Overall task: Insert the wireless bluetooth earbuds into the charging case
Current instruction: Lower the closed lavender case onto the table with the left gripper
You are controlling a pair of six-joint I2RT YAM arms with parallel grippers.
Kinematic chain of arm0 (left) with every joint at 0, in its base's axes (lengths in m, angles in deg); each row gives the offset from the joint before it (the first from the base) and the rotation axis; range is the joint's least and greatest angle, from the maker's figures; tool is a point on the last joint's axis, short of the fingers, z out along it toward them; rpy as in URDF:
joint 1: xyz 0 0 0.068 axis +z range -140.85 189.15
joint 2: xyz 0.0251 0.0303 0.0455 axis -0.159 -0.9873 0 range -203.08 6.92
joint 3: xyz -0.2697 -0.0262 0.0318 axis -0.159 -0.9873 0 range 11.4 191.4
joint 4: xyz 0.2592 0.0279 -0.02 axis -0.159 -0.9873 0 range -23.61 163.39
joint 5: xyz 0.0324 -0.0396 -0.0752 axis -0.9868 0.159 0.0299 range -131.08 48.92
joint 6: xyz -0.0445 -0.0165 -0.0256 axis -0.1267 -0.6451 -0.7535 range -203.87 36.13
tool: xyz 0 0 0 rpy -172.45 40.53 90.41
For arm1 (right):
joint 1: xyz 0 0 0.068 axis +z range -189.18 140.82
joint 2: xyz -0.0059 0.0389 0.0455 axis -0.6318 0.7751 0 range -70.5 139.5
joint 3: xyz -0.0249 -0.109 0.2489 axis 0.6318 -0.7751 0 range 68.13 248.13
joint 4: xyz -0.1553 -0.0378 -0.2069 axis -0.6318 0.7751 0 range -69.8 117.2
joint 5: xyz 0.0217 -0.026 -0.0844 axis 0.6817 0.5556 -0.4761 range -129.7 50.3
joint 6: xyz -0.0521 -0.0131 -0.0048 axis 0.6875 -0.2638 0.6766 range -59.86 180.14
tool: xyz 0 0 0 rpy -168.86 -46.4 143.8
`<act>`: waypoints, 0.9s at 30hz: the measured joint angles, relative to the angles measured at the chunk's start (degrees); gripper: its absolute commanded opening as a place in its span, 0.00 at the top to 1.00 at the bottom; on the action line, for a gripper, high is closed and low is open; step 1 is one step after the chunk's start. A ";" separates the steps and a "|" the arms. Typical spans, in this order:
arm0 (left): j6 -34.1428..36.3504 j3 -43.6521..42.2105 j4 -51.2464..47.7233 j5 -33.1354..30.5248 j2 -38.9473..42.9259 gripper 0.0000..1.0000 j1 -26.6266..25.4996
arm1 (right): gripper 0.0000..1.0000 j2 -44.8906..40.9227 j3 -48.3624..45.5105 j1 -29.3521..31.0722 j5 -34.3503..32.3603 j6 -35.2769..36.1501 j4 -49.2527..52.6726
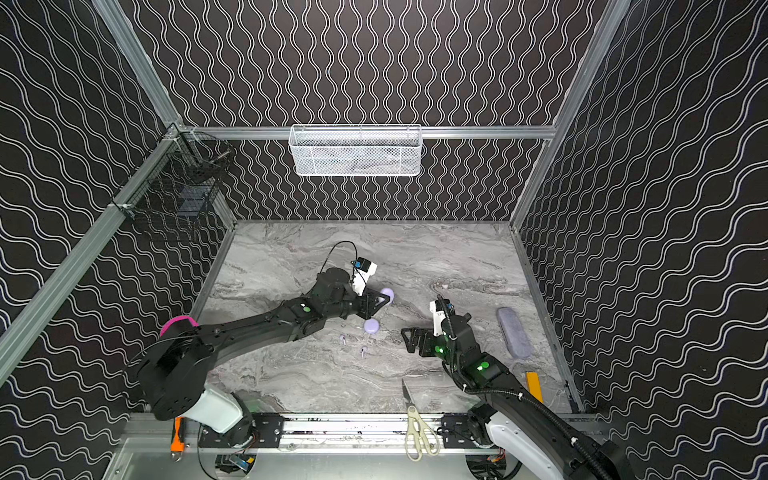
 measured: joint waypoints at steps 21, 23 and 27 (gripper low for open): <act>-12.46 9.62 6.21 6.47 -19.15 0.81 2.14 | 0.01 -3.78 -4.74 0.00 0.17 -0.59 -6.58; -13.22 10.62 6.05 6.51 -20.44 0.81 2.29 | 0.01 -3.65 -4.76 -0.02 -0.33 -0.70 -6.64; -14.73 11.78 6.54 6.78 -22.43 0.82 2.80 | 0.01 -3.13 -4.76 -0.11 -1.36 -1.49 -6.71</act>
